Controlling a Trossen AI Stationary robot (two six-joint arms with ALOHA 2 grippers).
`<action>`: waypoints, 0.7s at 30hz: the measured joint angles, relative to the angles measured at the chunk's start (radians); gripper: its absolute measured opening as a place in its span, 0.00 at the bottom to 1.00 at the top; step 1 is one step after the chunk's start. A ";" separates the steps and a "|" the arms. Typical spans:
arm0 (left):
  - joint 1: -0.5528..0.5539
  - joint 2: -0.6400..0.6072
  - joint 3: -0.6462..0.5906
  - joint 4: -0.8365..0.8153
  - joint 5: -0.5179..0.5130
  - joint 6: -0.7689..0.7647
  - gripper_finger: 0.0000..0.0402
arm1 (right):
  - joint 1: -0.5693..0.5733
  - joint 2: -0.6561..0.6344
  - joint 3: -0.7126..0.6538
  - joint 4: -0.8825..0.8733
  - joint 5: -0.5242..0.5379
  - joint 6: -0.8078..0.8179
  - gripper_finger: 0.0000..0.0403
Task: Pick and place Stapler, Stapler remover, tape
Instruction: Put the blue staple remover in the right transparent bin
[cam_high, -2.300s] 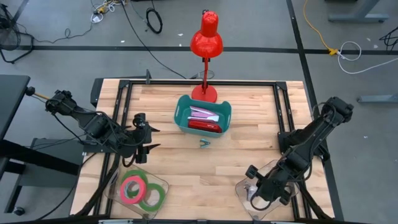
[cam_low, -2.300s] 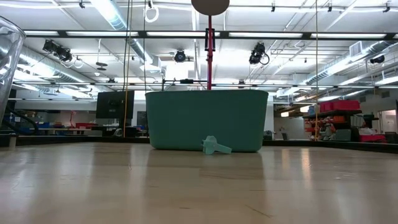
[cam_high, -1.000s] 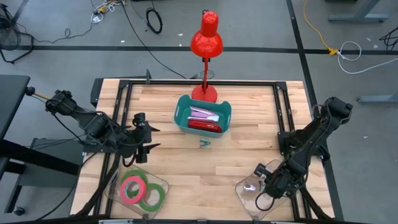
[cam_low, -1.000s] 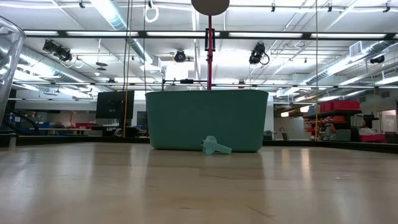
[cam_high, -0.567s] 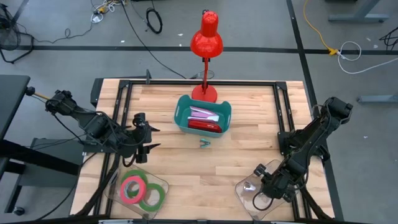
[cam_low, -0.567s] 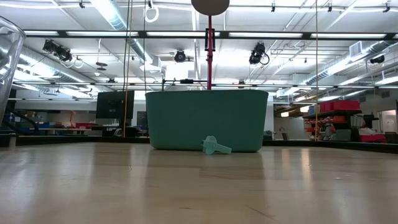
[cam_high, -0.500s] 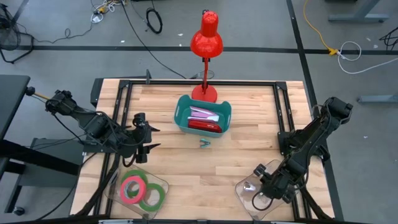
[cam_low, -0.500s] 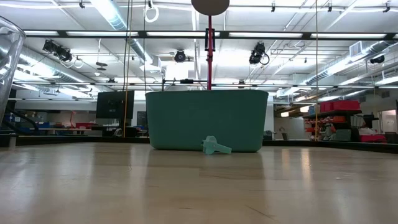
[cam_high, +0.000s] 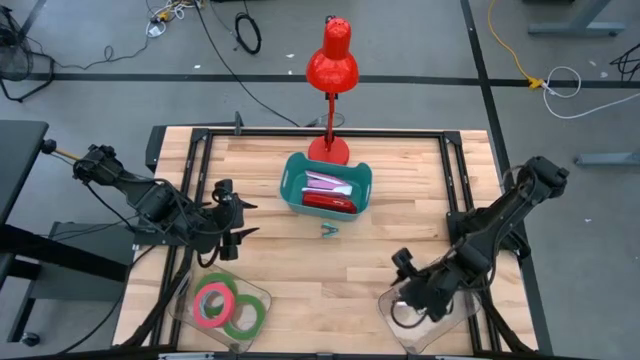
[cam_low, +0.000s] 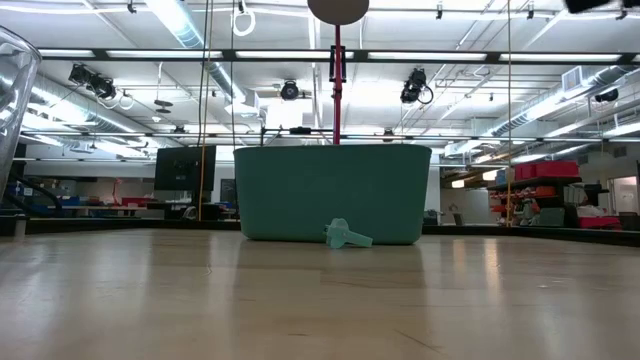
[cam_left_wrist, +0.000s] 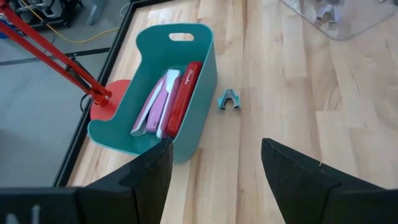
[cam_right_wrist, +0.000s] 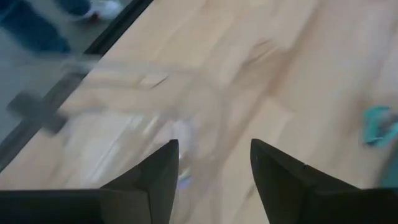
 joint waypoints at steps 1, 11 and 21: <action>0.000 0.000 0.000 0.000 0.000 0.000 0.62 | -0.016 0.000 0.011 0.001 0.013 -0.001 0.49; 0.000 0.000 0.000 0.000 0.000 0.000 0.62 | -0.183 0.000 0.039 0.021 0.022 -0.075 0.49; 0.000 0.000 0.000 0.000 0.000 -0.001 0.62 | -0.354 0.006 0.041 0.213 0.030 -0.203 0.49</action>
